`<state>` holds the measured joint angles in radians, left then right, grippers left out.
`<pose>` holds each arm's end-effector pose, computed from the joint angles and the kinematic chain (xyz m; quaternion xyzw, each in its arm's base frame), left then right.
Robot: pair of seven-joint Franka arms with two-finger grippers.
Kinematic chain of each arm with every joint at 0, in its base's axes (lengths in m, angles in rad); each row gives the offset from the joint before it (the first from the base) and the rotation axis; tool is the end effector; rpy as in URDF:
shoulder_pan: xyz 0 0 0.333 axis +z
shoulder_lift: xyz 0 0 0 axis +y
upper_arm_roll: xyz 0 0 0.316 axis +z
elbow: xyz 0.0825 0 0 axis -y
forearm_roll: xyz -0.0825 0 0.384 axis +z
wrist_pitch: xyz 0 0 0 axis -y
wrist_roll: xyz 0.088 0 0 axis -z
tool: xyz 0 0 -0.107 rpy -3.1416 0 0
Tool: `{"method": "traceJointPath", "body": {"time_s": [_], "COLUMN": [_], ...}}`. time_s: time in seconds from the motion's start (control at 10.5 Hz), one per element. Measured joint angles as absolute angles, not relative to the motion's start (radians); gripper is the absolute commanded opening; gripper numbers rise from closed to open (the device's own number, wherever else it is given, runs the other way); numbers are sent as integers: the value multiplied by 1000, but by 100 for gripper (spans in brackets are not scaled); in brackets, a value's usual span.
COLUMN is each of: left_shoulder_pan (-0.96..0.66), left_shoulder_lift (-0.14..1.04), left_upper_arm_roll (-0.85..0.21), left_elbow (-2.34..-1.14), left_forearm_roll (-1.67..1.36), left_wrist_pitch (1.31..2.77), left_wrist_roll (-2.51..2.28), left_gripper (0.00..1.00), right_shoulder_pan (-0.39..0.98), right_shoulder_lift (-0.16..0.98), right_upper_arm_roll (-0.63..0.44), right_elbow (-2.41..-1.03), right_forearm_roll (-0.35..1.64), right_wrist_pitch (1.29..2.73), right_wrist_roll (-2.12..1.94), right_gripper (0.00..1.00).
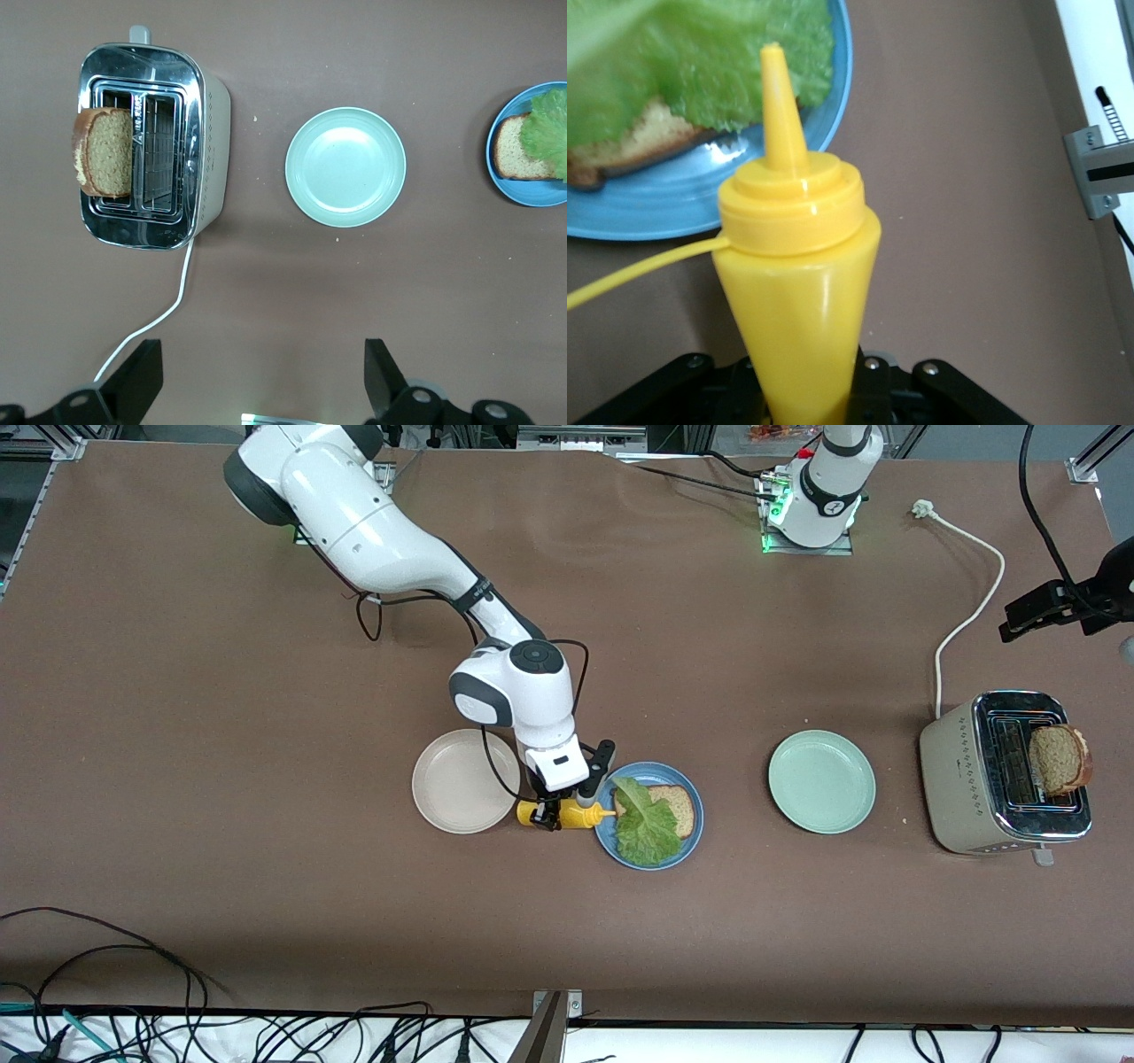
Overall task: Make sandwich in blue plate with both arms
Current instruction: 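Tilt the mustard bottle over the sandwich with the right gripper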
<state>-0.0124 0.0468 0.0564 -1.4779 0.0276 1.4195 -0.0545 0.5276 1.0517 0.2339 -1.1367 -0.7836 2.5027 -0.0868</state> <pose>0.5526 0.0268 0.6293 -0.9972 -0.0506 0.0525 0.0153 0.6145 0.5029 0.2001 0.7840 0.5671 0.2192 0.1253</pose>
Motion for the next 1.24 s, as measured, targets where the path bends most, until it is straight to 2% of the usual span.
{"method": "traceJointPath", "body": {"time_s": [0.19, 0.57, 0.76, 1.24], "left_shoulder_pan": [-12, -12, -12, -12], "left_shoulder_lift": [47, 47, 47, 47], "left_upper_arm_roll": [56, 56, 57, 57], "left_elbow": [-1478, -1478, -1478, -1478], "left_forearm_roll": [28, 28, 28, 28], "left_wrist_pitch": [1419, 1419, 1419, 1419], "left_wrist_roll": [-55, -55, -55, -55], "left_gripper": [100, 100, 100, 100], "right_shoulder_pan": [538, 551, 572, 608], "right_shoulder_lift": [1083, 1085, 1084, 1084], "right_upper_arm_roll": [217, 211, 211, 211], "right_elbow": [-1114, -1107, -1098, -1071], "right_forearm_roll": [-832, -922, -967, -978], "right_wrist_pitch": [2507, 2465, 2369, 2287], "right_wrist_roll": [-87, -88, -89, -89], "right_gripper": [0, 0, 0, 0]}}
